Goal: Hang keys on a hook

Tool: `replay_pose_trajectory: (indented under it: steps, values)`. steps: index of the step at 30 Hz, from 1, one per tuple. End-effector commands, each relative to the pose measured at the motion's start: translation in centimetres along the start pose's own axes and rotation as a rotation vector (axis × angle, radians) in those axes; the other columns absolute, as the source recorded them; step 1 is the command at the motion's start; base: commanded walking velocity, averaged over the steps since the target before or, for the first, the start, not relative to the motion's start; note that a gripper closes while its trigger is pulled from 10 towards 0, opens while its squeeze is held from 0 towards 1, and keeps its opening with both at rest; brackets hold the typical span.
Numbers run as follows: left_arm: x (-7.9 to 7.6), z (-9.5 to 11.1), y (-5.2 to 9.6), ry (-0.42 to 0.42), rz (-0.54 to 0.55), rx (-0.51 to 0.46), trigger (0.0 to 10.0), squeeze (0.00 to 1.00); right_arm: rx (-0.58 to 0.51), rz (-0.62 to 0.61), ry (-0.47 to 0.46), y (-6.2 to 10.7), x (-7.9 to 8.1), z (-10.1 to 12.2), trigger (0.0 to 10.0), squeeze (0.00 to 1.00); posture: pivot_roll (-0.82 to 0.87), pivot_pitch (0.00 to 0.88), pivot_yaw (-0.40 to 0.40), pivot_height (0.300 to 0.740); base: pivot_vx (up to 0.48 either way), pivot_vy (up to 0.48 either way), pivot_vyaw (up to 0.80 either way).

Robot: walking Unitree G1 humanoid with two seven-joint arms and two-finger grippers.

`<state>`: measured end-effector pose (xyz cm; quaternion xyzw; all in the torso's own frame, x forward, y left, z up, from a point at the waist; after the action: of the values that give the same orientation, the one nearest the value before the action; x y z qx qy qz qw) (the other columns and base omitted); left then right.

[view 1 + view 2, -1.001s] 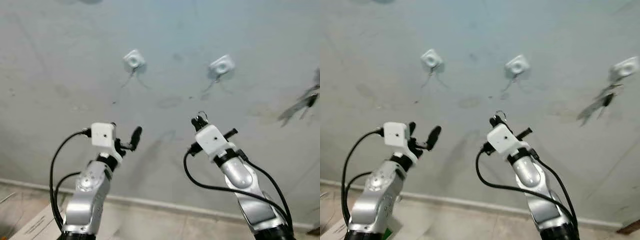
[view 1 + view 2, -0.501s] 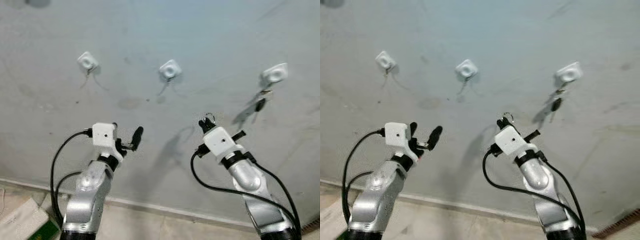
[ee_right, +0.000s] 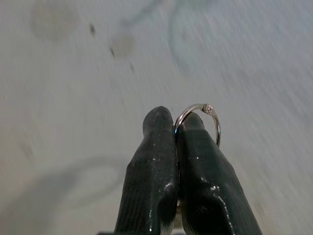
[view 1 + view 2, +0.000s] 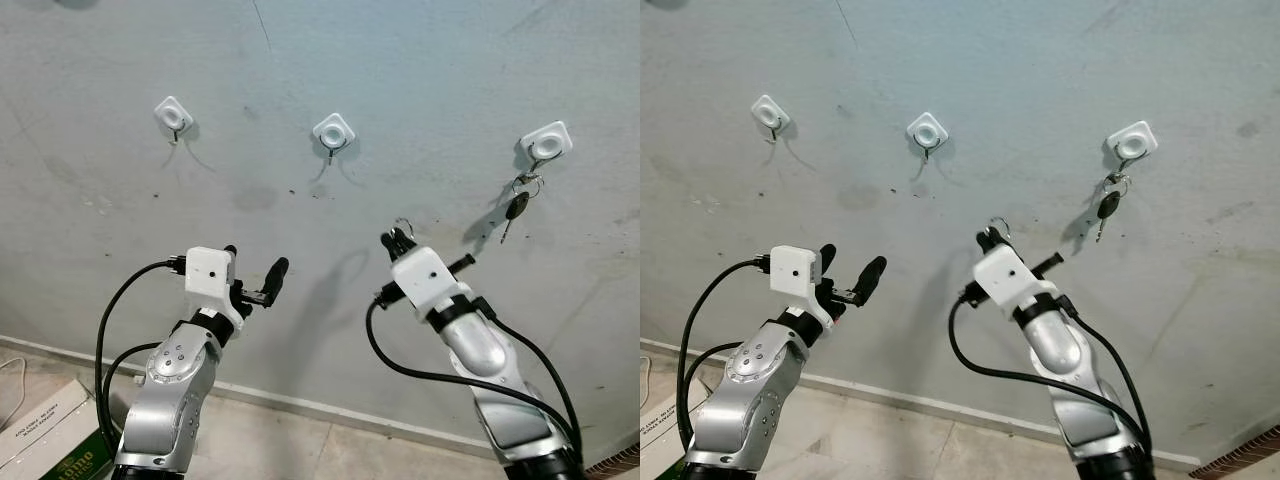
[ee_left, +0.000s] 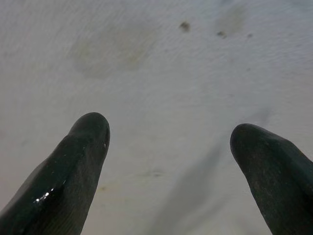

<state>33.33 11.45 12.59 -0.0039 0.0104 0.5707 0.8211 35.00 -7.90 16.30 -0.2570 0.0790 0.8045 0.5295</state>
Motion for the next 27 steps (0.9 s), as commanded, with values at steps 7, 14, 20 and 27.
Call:
replay_pose_trajectory:
  steps: [7,14,20,27]
  values:
    - [0.0,0.4,0.8,-0.042,-0.022,0.005,10.0,0.0,-0.078,-0.01,-0.04,-3.3,1.0,2.3,10.0,0.0,0.07,0.0,0.061,0.74,0.0,0.0,0.0]
    - [-0.6,0.6,1.2,-0.037,-0.041,0.006,10.0,0.0,-0.12,-0.06,-0.053,-4.3,0.7,3.4,10.0,0.0,0.08,0.0,0.053,0.74,0.0,0.0,0.0]
    - [-1.8,0.7,1.2,-0.011,-0.107,0.008,10.0,0.0,-0.125,-0.122,-0.06,-4.2,-0.3,3.6,10.0,0.0,0.08,0.003,0.059,0.74,0.0,0.0,0.0]
    - [-3.7,1.4,1.4,-0.013,-0.21,-0.012,10.0,0.0,-0.145,-0.142,-0.068,-4.2,-0.2,4.1,10.0,0.0,0.08,0.0,0.067,0.74,0.0,0.0,0.0]
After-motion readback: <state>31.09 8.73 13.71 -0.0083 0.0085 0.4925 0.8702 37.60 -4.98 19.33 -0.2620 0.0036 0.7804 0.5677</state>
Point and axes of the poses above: a point about 5 cm out from each wrist's last joint towards the gripper, its own y axis pointing back from the gripper into the wrist, its own z axis along the axis of the wrist's last joint, x = y × z, the point moved 6 cm from there along -y, pointing out of the wrist towards the gripper, and after that the axes turned 3 degrees about -y, right-handed, at the moved point
